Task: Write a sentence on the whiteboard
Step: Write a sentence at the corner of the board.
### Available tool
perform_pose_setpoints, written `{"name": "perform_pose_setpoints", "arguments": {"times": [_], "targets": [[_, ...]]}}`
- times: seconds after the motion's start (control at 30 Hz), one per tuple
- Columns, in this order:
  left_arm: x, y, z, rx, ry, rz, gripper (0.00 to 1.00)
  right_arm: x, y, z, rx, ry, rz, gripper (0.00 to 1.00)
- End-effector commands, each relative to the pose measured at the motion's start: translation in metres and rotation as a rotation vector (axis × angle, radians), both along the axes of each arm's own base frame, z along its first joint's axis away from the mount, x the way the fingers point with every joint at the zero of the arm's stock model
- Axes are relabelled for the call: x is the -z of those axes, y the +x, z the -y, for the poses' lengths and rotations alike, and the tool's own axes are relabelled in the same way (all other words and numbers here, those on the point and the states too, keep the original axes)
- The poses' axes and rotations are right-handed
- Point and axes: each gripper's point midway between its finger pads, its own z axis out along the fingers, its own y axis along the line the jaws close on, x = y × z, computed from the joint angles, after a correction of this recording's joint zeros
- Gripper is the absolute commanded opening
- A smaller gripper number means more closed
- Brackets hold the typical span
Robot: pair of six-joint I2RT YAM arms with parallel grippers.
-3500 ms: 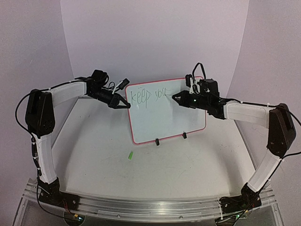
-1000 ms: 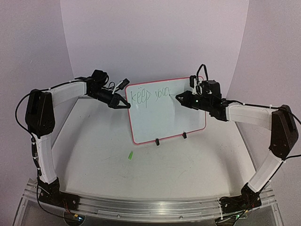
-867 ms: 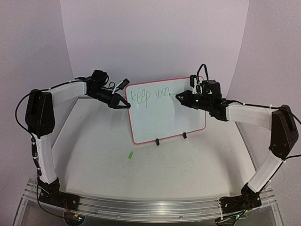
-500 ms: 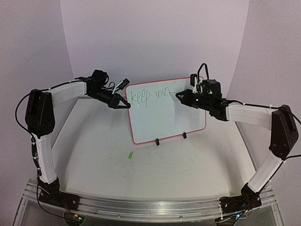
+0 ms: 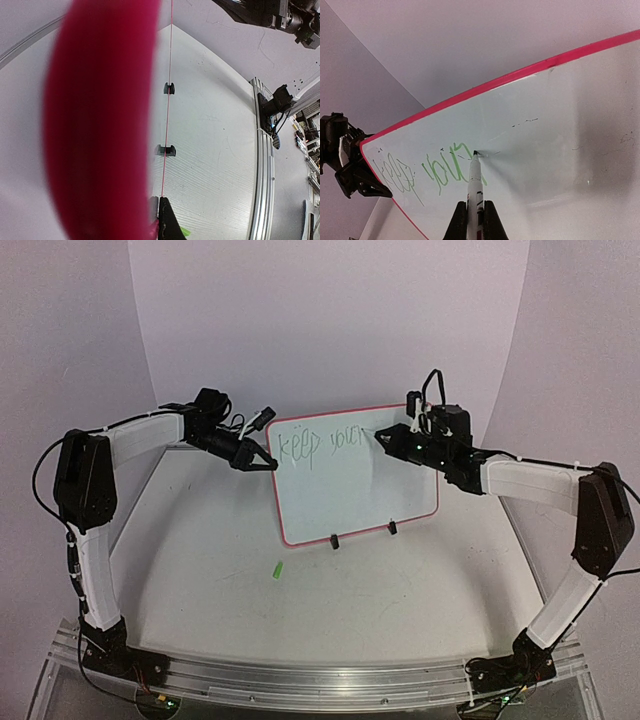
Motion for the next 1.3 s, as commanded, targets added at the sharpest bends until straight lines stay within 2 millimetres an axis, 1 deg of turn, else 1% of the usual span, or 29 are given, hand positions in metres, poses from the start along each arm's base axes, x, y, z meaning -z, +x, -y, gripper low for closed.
{"name": "perform_pose_setpoints", "arguments": {"times": [0.0, 0.2, 0.37, 0.6, 0.73, 0.8, 0.87, 1.07, 1.13, 1.27], "targets": [[-0.006, -0.004, 0.003, 0.017, 0.043, 0.087, 0.0, -0.015, 0.012, 0.006, 0.058, 0.018, 0.045, 0.0], [-0.006, -0.004, 0.003, 0.016, 0.043, 0.089, 0.0, -0.008, 0.012, 0.011, 0.081, 0.015, 0.024, 0.0], [-0.006, -0.004, 0.002, 0.016, 0.043, 0.088, 0.0, -0.005, 0.012, 0.014, 0.096, 0.012, 0.016, 0.0], [-0.006, -0.004, 0.002, 0.015, 0.045, 0.087, 0.0, -0.004, 0.012, 0.014, 0.102, 0.008, 0.01, 0.0], [-0.007, -0.004, 0.002, 0.015, 0.044, 0.09, 0.0, -0.007, 0.011, 0.015, 0.104, 0.009, 0.013, 0.0], [-0.007, -0.004, 0.002, 0.014, 0.044, 0.089, 0.0, -0.01, 0.009, 0.014, 0.092, 0.012, 0.019, 0.0], [-0.008, -0.005, 0.002, 0.014, 0.043, 0.089, 0.0, -0.017, 0.005, 0.013, 0.074, 0.017, 0.034, 0.0], [-0.01, -0.006, 0.001, 0.015, 0.04, 0.095, 0.0, -0.048, -0.018, 0.014, 0.008, 0.02, 0.105, 0.0], [-0.01, -0.006, 0.002, 0.016, 0.04, 0.093, 0.0, -0.053, -0.026, 0.017, -0.004, 0.009, 0.113, 0.0], [-0.012, -0.006, 0.002, 0.015, 0.039, 0.096, 0.0, -0.058, -0.038, 0.025, -0.031, -0.001, 0.111, 0.0]]}}
